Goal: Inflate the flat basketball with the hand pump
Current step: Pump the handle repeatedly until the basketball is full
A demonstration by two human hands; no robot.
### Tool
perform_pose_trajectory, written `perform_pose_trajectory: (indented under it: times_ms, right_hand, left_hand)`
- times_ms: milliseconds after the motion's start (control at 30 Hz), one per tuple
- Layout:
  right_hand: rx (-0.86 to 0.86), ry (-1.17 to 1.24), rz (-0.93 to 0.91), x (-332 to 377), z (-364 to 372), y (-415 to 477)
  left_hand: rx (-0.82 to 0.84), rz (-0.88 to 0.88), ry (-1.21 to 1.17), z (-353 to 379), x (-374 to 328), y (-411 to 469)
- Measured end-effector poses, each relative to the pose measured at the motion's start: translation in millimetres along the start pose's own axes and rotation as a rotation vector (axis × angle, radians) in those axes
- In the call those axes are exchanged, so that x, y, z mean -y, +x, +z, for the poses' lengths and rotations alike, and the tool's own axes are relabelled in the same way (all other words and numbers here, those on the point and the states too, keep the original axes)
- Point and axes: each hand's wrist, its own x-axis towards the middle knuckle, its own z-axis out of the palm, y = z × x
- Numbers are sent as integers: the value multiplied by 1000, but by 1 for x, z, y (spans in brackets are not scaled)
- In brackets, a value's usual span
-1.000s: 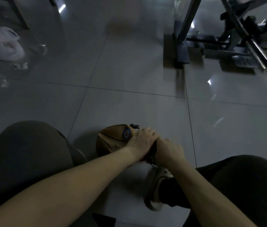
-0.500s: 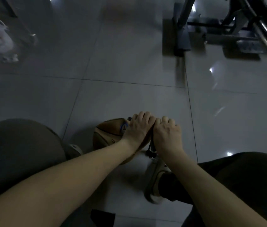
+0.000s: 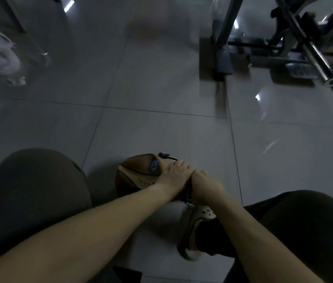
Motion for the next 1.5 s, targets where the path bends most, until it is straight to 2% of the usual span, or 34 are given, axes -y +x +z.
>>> perform_pose_trajectory:
  times_ms: [67,167,267,367,500,767,1000,1067,1133,1233,1300,1367,1500]
  right_hand:
    - [-196,15,19,5,-16,-10]
    - [-563,-13,-4,6,-54,-23]
    - [-723,-121,-61,6,-75,-26]
    - [-635,-250,-27,6,-60,-17]
    - [-501,-284,99,4,-25,-1]
    - [-188,-173,147,-3,12,20]
    - [-82,-31,111,-4,8,14]
    - [-127,42,112,0,0,5]
    - [-283,78,122,3,-17,-6]
    - [-614,59,54,2,-49,-20]
    - [-771,36,-8,1,-64,-26]
    - [-814,3,-13,-3,-65,-24]
    - [-640,-117,36,-5,-33,-3]
  left_hand:
    - [-93,16,-51,-33,4,1]
    - [-367,93,-106,-84,8,3]
    - [-477,123,-105,-103,11,3]
    - [-445,76,-22,-76,10,12]
    - [-446,-12,25,-15,1,19]
    - [-300,-2,-12,34,-2,8]
    - [-159,17,-22,23,-6,1]
    - [-153,13,-23,11,-4,3]
    - [-222,0,-52,-13,0,7]
    - [-439,63,-110,-65,5,13]
    - [-564,92,-127,-88,6,15]
    - [-603,92,-110,-89,4,17]
    - [-536,55,-95,-42,3,25]
